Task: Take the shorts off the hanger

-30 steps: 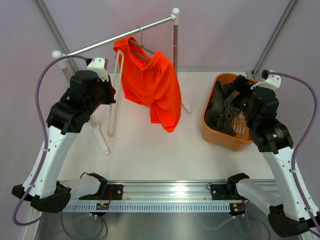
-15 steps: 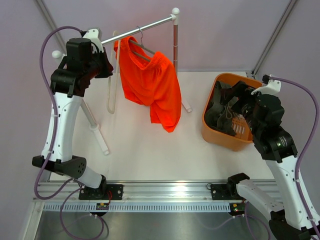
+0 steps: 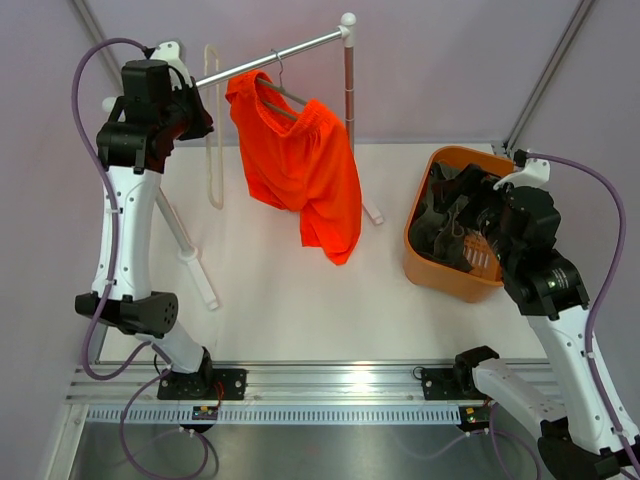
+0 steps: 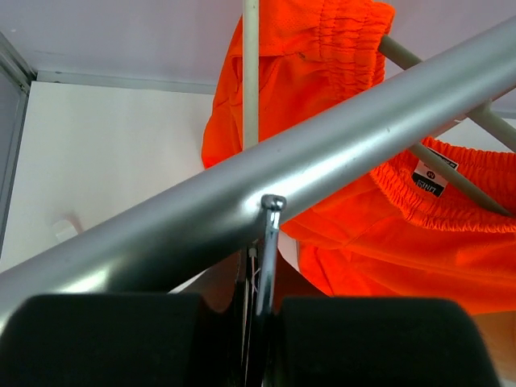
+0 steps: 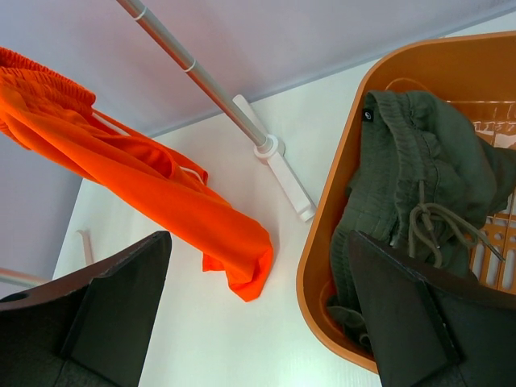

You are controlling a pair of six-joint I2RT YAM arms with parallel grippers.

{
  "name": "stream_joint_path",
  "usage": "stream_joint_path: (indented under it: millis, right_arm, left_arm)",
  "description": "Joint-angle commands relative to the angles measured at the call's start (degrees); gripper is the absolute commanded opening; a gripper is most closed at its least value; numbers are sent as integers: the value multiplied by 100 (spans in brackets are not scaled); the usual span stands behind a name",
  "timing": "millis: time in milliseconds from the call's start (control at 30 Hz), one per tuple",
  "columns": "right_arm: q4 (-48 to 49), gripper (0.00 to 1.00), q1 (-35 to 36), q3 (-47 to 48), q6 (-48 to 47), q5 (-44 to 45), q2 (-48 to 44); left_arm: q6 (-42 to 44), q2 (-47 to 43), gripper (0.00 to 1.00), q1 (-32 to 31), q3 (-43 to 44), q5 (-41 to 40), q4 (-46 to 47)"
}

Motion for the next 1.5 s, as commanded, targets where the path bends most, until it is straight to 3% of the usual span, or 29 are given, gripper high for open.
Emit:
stream_joint_path:
  millis: [0, 233, 500, 767, 933, 1300, 1467]
  right_arm:
    - [190, 100, -16, -75, -62, -154, 27]
    - [217, 100, -16, -190, -27, -259, 18]
    - [164, 99, -16, -199, -45, -233, -52]
    - [190, 99, -16, -322, 8, -268, -114]
    - [225, 100, -16, -401, 43, -294, -140]
    - [234, 99, -7, -489, 70, -294, -175]
    - [243, 100, -16, -489, 78, -312, -175]
  left_arm:
    - [-61, 139, 0, 63, 95, 166, 144]
    - [-61, -98, 0, 81, -494, -175, 495]
    - [-131, -195, 0, 116, -177, -309, 504]
    - [-201, -854, 0, 116, -1871, -238, 1146]
    - [-210, -1188, 1, 116, -2480, -247, 1392]
    - [-175, -1426, 1, 107, -2199, -273, 1137]
    - [-158, -1601, 8, 107, -2383, -370, 1155]
